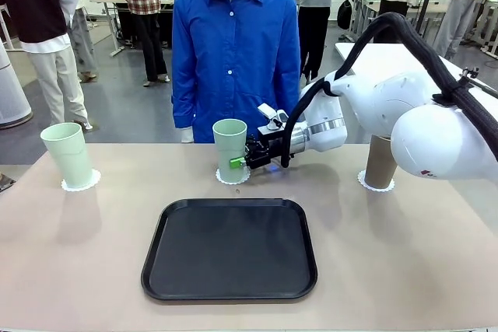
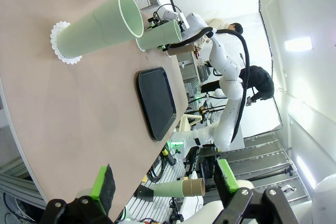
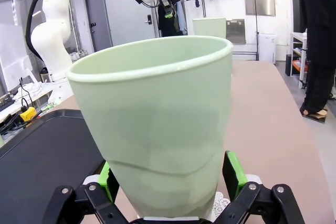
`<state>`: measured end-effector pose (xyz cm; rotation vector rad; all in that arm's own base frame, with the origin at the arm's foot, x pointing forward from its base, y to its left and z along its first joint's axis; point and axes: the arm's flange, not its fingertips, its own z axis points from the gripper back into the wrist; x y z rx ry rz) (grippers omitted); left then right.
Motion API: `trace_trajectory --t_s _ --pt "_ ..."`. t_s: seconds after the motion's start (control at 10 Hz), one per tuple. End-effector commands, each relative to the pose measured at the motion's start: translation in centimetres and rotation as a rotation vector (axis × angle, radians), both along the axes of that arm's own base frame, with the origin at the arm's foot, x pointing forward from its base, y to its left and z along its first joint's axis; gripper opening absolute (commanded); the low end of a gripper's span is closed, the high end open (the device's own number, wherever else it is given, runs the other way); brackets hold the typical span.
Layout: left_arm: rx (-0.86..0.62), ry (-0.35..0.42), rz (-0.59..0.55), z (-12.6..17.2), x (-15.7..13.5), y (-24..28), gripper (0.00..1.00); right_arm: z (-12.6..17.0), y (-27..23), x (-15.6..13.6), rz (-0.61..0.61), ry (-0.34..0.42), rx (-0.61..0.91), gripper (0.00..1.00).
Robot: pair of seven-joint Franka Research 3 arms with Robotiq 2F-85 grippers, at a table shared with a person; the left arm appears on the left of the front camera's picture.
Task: Place coasters on the table and set cups on them.
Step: Take one Reusable plastic cup from the Flat Tray and place it on a coaster set by the human.
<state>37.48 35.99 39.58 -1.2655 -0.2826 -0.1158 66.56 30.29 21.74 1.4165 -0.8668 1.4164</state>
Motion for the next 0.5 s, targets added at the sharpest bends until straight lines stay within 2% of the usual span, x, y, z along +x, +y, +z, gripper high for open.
trace_trajectory --t_s 0.0,0.4 --pt "0.009 0.001 0.006 0.1 -0.1 0.0 1.0 0.7 -0.3 0.4 0.025 0.014 -0.014 1.0" --pt "0.009 0.001 0.006 0.1 -0.1 0.0 1.0 1.2 -1.4 0.4 0.035 0.004 -0.022 1.0"
